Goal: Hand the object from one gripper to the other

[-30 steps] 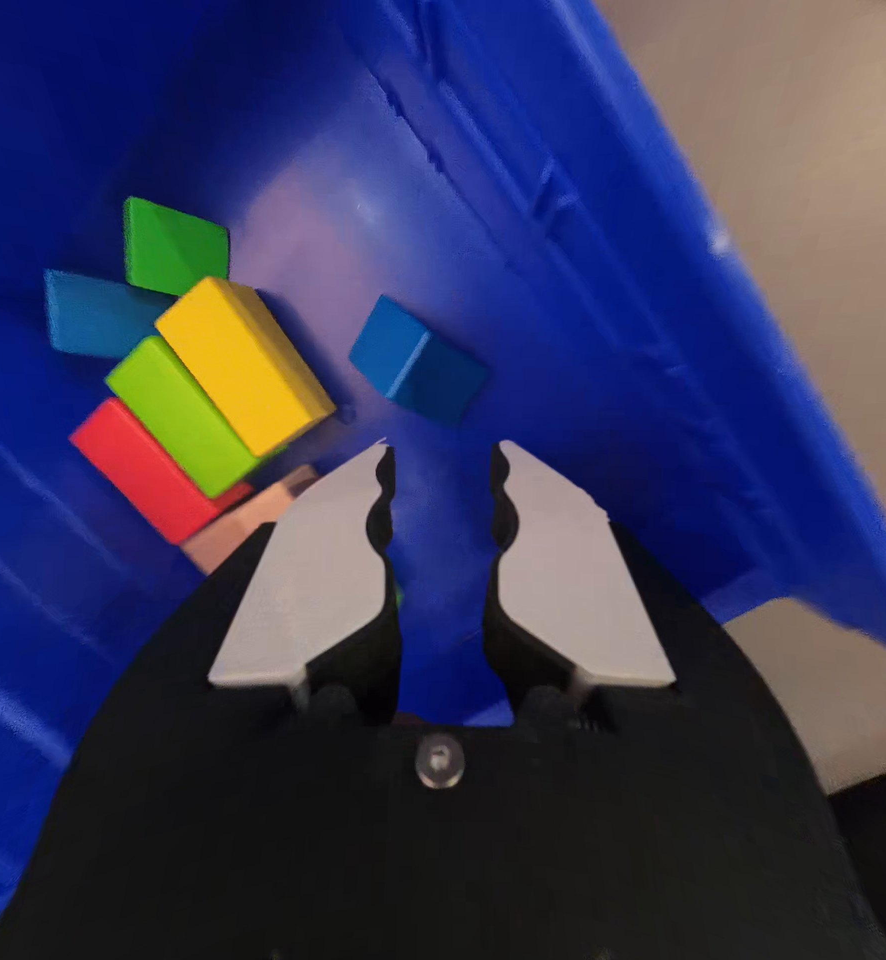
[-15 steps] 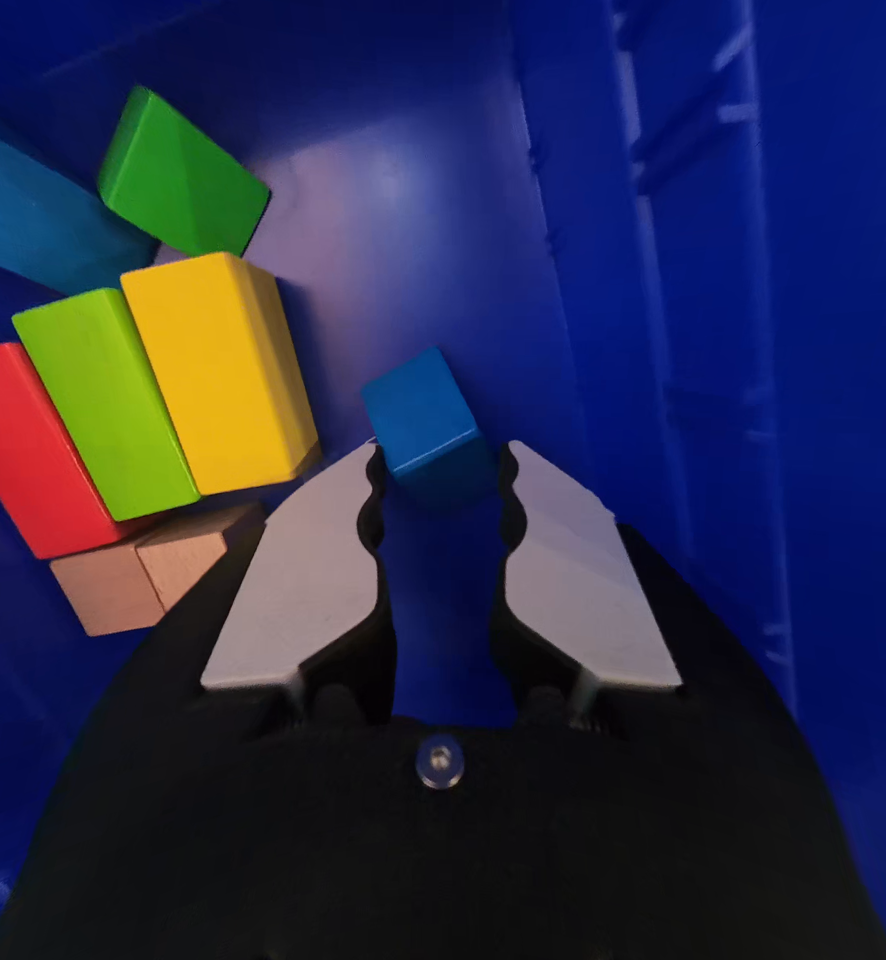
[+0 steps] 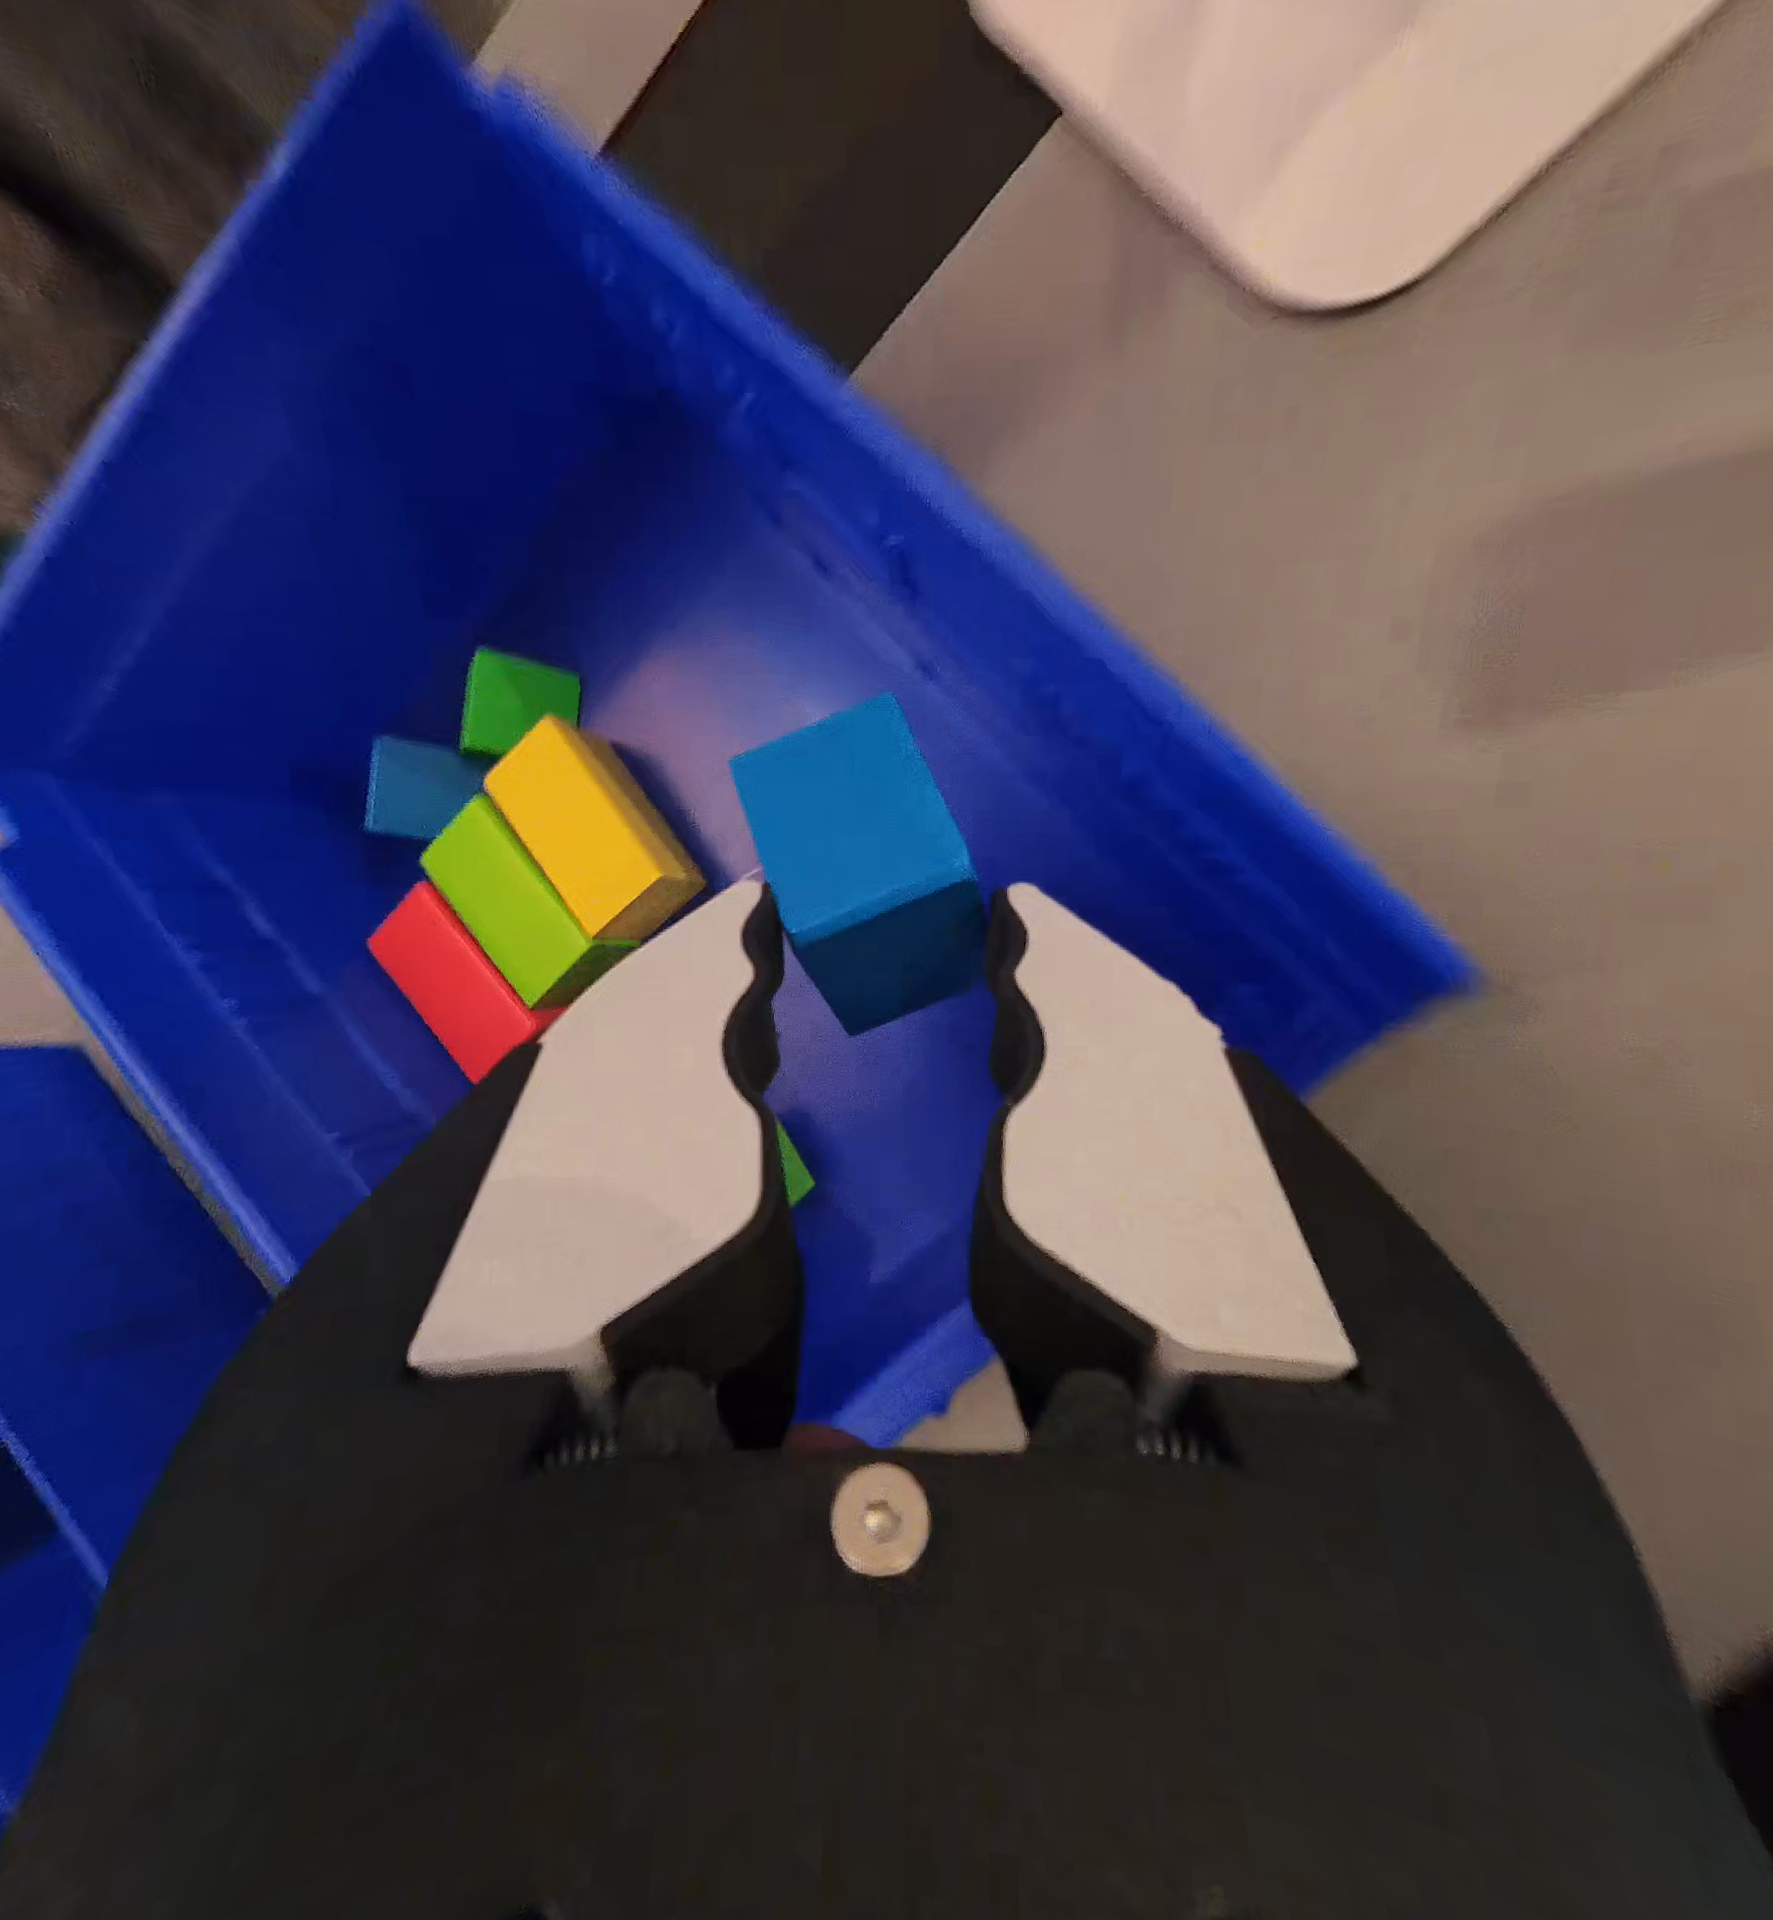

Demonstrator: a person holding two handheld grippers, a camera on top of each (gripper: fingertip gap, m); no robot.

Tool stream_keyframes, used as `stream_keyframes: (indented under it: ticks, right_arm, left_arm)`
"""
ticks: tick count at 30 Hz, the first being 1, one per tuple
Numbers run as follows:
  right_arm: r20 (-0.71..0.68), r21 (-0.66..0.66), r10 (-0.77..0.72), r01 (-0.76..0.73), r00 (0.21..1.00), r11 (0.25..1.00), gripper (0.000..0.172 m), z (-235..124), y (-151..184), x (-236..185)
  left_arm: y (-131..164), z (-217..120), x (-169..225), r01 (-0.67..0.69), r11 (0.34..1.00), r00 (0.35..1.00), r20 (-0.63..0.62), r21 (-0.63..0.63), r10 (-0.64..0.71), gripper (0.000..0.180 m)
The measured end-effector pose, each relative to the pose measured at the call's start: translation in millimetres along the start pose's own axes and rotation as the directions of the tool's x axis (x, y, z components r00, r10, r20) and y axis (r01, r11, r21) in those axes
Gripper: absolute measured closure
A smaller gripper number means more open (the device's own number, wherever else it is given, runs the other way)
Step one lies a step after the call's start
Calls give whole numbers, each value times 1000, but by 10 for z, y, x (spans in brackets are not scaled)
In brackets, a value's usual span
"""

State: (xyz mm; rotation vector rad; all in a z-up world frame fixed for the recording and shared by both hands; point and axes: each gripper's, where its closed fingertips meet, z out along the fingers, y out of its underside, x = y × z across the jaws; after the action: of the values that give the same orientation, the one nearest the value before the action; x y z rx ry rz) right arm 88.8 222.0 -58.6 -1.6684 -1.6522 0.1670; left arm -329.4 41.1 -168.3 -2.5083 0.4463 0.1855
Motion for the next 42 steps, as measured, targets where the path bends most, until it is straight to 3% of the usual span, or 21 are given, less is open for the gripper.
stream_keyframes:
  ticks: [2, 5, 9, 14, 22, 28, 30, 32, 34, 38, 42]
  right_arm:
    - [149, 199, -124, 93, 981, 976, 129, -33, -536, -450]
    - [309, 439, -337, 181, 889, 880, 124, -93, -1195, -1173]
    - [354, 578, -518, 253, 779, 776, 123, -34, -1674, -1776]
    - [392, 647, -626, 281, 674, 709, 123, -20, -1842, -2150]
    - [443, 619, -631, 292, 637, 729, 141, 9, -1735, -2183]
    - [480, 574, -578, 262, 660, 776, 142, 8, -1575, -2090]
    - [493, 554, -533, 224, 688, 801, 142, -39, -1473, -1953]
    - [474, 517, -465, 191, 748, 834, 142, -85, -1322, -1666]
    - [434, 457, -352, 133, 829, 879, 142, -144, -1091, -1219]
    - [191, 205, -34, -6, 981, 979, 142, 2, -183, -16]
    - [149, -89, 244, -233, 958, 969, 142, 424, 900, 466]
  left_arm:
    - [-206, -296, 287, -113, 990, 990, -76, 83, 119, 142]
    - [-473, -656, 802, -273, 950, 940, -168, 149, 296, 143]
    - [-776, -980, 1434, -444, 868, 844, -221, 220, 488, 142]
    - [-989, -1195, 1878, -545, 791, 753, -253, 277, 607, 142]
    - [-1116, -1229, 2123, -609, 739, 685, -277, 289, 674, 142]
    - [-1185, -1131, 2226, -592, 754, 684, -317, 285, 657, 143]
    - [-1268, -1133, 2205, -555, 774, 714, -303, 305, 631, 131]
    - [-1310, -1155, 2146, -525, 787, 741, -282, 323, 610, 130]
    - [-1280, -1153, 2064, -497, 802, 764, -271, 331, 586, 145]
    - [-1027, -997, 1854, -467, 846, 809, -261, 258, 526, 174]
    - [-857, -896, 1725, -416, 885, 851, -253, 208, 460, 179]
